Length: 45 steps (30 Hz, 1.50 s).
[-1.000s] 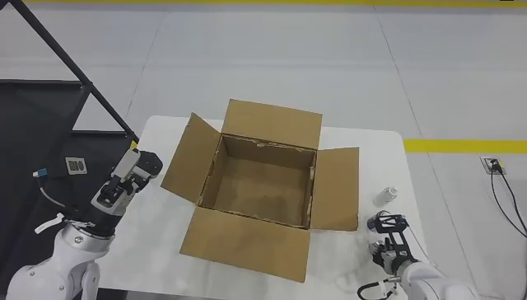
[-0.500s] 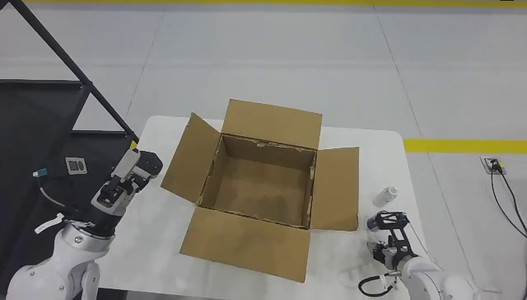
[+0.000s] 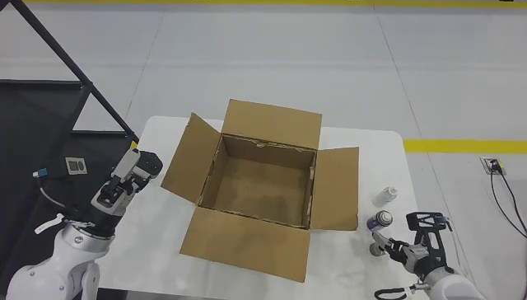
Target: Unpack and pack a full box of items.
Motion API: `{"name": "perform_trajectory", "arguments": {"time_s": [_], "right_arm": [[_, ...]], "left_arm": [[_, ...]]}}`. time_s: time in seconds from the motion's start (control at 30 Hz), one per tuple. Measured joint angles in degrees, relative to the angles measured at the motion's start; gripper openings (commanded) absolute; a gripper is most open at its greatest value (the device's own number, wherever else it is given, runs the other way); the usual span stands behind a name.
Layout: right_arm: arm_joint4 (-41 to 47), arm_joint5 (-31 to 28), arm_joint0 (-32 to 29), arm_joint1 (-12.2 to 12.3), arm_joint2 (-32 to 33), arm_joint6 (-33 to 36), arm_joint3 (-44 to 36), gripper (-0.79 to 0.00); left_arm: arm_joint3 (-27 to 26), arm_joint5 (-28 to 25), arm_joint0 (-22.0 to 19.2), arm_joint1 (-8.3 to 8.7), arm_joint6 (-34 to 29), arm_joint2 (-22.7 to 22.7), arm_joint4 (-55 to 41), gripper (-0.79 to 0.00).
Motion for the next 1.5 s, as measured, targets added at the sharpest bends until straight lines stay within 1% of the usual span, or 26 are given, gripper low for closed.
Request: {"name": "perform_trajectory", "arguments": {"time_s": [0.37,0.43,0.53,0.63,0.77,0.93,1.07,1.13,1.17,1.2,1.23,1.27,1.3,1.37,1.4,1.43,1.5], "right_arm": [[-0.13,0.02,0.01,0.00,-0.01,0.02,0.02,0.000],[-0.09,-0.69,-0.12,0.05,-0.21,-0.42,0.28,0.000],[-1.91,-5.81,-0.16,0.44,-0.95,-0.49,2.51,0.000],[-0.79,-10.87,0.65,0.86,-0.72,0.38,5.88,0.000],[1.24,-20.06,2.60,1.66,0.51,0.45,11.62,0.000],[0.41,-25.34,5.51,2.35,0.66,-2.01,18.13,0.000],[-0.54,-27.83,6.97,2.79,0.44,-3.70,21.52,0.000],[-0.61,-28.26,7.52,2.95,0.29,-3.74,22.45,-0.074],[-0.57,-28.61,7.80,3.06,0.20,-3.61,22.87,-0.160],[-0.60,-28.86,7.99,3.15,0.13,-3.46,23.11,-0.268],[-0.69,-29.05,8.16,3.24,0.03,-3.33,23.33,-0.323],[-0.78,-29.20,8.38,3.34,-0.14,-3.18,23.64,-0.428],[-0.81,-29.28,8.58,3.41,-0.29,-3.06,23.89,-0.480],[-0.80,-29.19,9.15,3.56,-0.62,-2.66,24.67,-0.650],[-0.76,-29.05,9.43,3.62,-0.77,-2.47,24.98,-0.760],[-0.65,-29.02,9.67,3.68,-0.92,-2.36,25.24,-0.785],[-0.44,-29.08,9.96,3.84,-1.04,-2.25,25.66,-0.785]], "left_arm": [[0.00,0.00,0.00,0.00,0.00,0.00,0.00,0.000],[0.00,0.00,0.00,0.00,0.00,0.00,0.00,0.000],[0.00,0.00,0.00,0.00,0.00,0.00,0.00,0.000],[0.00,0.00,0.00,0.00,0.00,0.00,0.00,0.000],[0.00,0.00,0.00,0.00,0.00,0.00,0.00,0.000],[0.00,0.00,0.00,0.00,0.00,0.00,0.00,0.000],[0.00,0.00,0.00,0.00,0.00,0.00,0.00,0.000],[0.00,0.00,0.00,0.00,0.00,0.00,0.00,0.000],[0.00,0.00,0.00,0.00,0.00,0.00,0.00,0.000],[0.00,0.00,0.00,0.00,0.00,0.00,0.00,0.000],[0.00,0.00,0.00,0.00,0.00,0.00,0.00,0.000],[0.00,0.00,0.00,0.00,0.00,0.00,0.00,0.000],[0.00,0.00,0.00,0.00,0.00,0.00,0.00,0.000],[0.00,0.00,0.00,0.00,0.00,0.00,0.00,0.000],[0.00,0.00,0.00,0.00,0.00,0.00,0.00,0.000],[0.00,0.00,0.00,0.00,0.00,0.00,0.00,0.000],[0.00,0.00,0.00,0.00,0.00,0.00,0.00,0.000]]}}
